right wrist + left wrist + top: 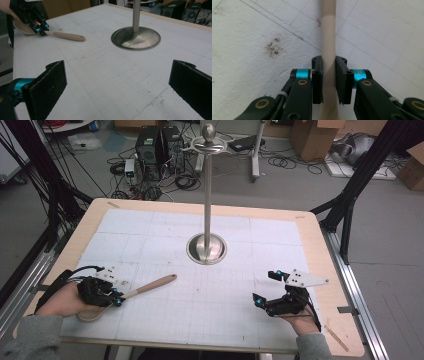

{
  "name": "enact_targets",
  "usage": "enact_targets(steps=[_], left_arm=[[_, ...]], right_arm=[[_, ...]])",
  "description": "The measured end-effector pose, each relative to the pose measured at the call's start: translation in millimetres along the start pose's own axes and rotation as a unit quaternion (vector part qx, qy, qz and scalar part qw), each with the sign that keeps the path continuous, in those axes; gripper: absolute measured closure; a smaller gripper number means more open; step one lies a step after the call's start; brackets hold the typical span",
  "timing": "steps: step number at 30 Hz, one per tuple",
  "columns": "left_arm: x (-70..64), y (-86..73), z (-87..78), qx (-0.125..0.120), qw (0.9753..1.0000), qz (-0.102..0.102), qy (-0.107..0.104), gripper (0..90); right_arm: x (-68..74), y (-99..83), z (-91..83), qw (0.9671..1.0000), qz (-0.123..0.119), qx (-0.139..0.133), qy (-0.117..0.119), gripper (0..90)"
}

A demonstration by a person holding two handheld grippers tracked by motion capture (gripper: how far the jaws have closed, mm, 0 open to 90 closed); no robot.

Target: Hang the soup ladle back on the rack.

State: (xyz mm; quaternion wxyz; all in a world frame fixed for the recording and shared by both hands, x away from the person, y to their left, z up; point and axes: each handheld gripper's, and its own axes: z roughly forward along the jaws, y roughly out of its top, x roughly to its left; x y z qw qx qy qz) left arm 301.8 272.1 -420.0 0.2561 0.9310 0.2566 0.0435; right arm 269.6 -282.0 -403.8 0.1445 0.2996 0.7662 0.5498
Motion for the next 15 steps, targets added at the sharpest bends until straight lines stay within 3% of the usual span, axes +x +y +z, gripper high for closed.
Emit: enact_targets(steps=[6,15], left_arm=[[0.5,1.3,-1.4,-0.005,1.0,0.002,0.0,77.2],[1.9,3.4,-12.6,-0.048,0.9988,-0.005,0.009,77.2]], right_arm=[[-1.9,-0.8,0.9,1.0,-0.001,0.002,0.002,0.1],[-2.9,-1.2,-0.1,1.0,0.0,0.001,0.001,0.1]])
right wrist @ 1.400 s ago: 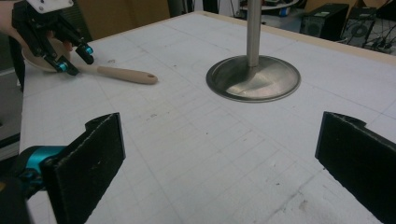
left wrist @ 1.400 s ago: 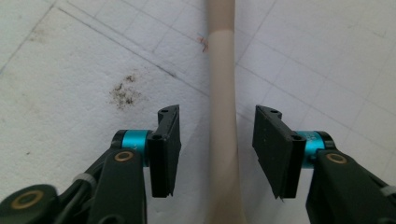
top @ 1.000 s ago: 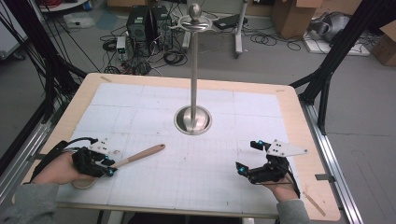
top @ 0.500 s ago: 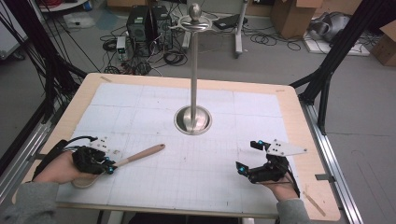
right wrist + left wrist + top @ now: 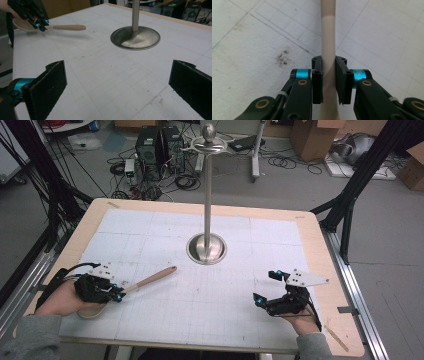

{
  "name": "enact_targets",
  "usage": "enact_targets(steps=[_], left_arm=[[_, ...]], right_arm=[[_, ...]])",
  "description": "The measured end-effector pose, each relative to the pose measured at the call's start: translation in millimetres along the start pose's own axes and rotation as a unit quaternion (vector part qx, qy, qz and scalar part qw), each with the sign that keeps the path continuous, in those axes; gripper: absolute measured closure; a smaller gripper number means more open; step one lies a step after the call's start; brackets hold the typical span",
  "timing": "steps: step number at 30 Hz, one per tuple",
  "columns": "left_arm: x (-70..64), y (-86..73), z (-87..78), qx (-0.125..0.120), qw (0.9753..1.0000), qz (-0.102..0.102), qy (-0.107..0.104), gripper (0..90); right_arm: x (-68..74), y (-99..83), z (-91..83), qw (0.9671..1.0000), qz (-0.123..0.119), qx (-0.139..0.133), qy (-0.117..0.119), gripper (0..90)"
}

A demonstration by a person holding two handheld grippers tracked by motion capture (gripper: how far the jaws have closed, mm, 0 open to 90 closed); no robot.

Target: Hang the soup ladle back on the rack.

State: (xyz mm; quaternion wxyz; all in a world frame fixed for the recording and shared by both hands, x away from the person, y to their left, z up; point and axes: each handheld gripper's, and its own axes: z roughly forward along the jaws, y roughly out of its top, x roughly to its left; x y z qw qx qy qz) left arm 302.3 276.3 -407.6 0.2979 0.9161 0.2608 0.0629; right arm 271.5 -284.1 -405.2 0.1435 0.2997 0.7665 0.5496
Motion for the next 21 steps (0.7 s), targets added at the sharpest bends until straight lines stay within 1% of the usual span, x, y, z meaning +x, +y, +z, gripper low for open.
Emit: enact_targets(steps=[2,4,7,10,11,12,13,15,17,19,21], left_arm=[[-0.5,0.9,-1.7,-0.005,1.0,0.0,0.003,77.2],[-1.6,2.1,-3.0,-0.013,0.9999,-0.003,0.008,77.2],[-2.6,4.8,-6.7,-0.02,0.9997,0.001,0.017,77.2],[-6.1,7.6,-11.5,-0.034,0.9991,-0.003,0.026,77.3],[-6.7,8.5,-13.4,-0.038,0.9989,-0.003,0.026,77.2],[-7.7,9.5,-15.2,-0.042,0.9987,-0.002,0.03,77.3],[-8.8,10.4,-16.8,-0.048,0.9982,-0.002,0.035,77.3],[-10.2,12.4,-20.0,-0.058,0.9975,-0.011,0.041,77.2],[-10.6,14.1,-22.8,-0.072,0.9966,-0.019,0.036,77.2],[-12.0,16.5,-24.9,-0.085,0.9952,-0.026,0.039,77.2],[-13.1,18.9,-26.7,-0.093,0.9945,-0.03,0.037,77.2]], right_arm=[[-0.3,0.0,0.0,1.0,0.002,0.001,0.001,0.1],[-1.9,0.0,0.6,1.0,-0.002,-0.002,0.0,0.1],[-2.3,-0.1,0.8,1.0,0.001,-0.002,0.002,0.1],[-2.0,0.1,0.8,1.0,-0.001,-0.003,0.002,0.1],[-1.0,0.4,0.5,1.0,0.003,-0.003,0.003,0.1],[-1.3,0.6,0.7,1.0,-0.003,-0.005,0.003,0.1],[-1.1,0.8,0.8,1.0,-0.002,-0.005,0.003,0.1],[-0.6,0.9,1.6,1.0,-0.003,-0.004,0.004,0.1],[0.6,1.5,2.2,1.0,-0.001,-0.003,0.006,0.1],[1.2,2.5,3.2,1.0,-0.002,-0.004,0.007,0.1],[1.0,3.5,4.9,0.9999,-0.006,-0.006,0.008,0.1]])
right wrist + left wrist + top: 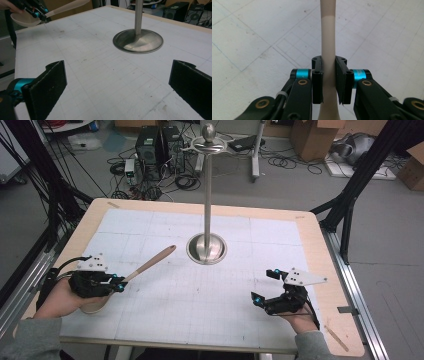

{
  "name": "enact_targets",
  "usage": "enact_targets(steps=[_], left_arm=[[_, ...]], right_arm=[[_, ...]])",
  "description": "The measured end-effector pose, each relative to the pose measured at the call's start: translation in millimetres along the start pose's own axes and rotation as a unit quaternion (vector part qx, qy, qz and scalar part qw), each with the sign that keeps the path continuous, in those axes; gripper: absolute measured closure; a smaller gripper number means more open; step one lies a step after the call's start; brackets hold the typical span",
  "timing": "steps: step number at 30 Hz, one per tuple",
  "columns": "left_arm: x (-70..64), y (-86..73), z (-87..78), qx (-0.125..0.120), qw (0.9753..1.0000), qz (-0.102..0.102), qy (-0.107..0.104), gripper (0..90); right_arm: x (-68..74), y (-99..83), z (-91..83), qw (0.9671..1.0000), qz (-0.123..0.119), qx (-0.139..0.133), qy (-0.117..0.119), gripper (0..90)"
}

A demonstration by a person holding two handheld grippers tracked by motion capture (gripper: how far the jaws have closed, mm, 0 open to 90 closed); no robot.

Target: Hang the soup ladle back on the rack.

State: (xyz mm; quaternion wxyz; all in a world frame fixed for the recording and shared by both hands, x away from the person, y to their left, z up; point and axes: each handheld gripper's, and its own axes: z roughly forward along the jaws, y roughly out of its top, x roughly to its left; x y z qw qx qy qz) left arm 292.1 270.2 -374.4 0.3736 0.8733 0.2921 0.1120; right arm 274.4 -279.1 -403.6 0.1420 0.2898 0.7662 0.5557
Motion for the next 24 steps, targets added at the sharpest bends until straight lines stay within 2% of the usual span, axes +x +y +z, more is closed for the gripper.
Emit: enact_targets(steps=[5,9,11,13,19,24], left_arm=[[-1.6,6.6,-2.5,-0.012,0.9999,0.003,0.005,77.2],[-1.0,14.3,-5.8,-0.027,0.9996,-0.004,-0.001,77.2],[-0.1,19.5,-8.5,-0.037,0.9993,0.0,-0.003,77.3],[2.6,25.7,-11.7,-0.043,0.999,-0.01,-0.003,77.3],[8.7,37.2,-22.6,-0.05,0.9986,-0.017,0.006,77.4],[9.2,46.4,-30.7,-0.058,0.9982,-0.01,0.008,77.4]], right_arm=[[-1.3,0.7,3.7,1.0,0.0,0.001,0.002,0.1],[-2.2,1.0,4.0,1.0,0.004,-0.001,0.001,0.1],[-2.1,1.4,4.4,1.0,0.005,-0.001,0.001,0.1],[-2.0,2.0,5.2,1.0,0.004,-0.002,0.002,0.1],[-1.8,3.1,6.4,1.0,0.002,-0.003,0.005,0.1],[-2.5,3.0,6.1,1.0,0.003,-0.004,0.004,0.1]])
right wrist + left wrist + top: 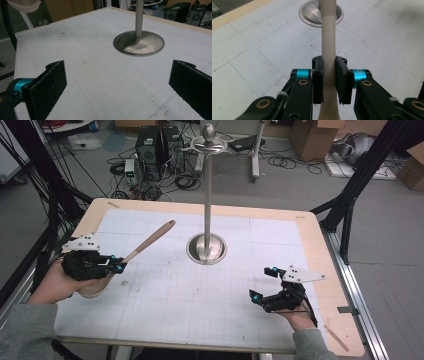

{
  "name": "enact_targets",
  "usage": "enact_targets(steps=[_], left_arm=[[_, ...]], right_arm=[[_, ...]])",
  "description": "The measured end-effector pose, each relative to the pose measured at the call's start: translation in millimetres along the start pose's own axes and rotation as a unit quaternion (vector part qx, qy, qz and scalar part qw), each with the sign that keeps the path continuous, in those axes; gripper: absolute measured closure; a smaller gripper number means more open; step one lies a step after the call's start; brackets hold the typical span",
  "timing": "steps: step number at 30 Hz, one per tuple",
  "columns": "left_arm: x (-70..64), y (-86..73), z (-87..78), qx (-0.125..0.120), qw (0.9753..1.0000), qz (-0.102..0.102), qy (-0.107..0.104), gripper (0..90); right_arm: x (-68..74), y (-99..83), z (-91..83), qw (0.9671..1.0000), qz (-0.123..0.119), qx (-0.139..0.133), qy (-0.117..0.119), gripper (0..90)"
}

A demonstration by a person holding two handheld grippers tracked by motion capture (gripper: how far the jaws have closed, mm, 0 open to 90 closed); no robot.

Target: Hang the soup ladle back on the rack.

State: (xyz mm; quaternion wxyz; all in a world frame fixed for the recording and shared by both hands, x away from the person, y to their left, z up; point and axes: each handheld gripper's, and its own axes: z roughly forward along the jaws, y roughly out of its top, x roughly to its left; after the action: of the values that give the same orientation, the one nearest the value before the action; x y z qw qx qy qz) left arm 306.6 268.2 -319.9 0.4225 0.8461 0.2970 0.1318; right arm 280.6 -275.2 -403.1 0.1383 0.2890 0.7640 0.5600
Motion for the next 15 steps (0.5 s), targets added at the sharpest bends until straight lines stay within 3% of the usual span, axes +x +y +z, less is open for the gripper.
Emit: enact_targets(steps=[15], left_arm=[[-4.8,39.3,-14.7,-0.038,0.999,0.019,0.014,77.4]], right_arm=[[0.7,0.0,0.0,1.0,-0.001,-0.002,0.0,0.1]])
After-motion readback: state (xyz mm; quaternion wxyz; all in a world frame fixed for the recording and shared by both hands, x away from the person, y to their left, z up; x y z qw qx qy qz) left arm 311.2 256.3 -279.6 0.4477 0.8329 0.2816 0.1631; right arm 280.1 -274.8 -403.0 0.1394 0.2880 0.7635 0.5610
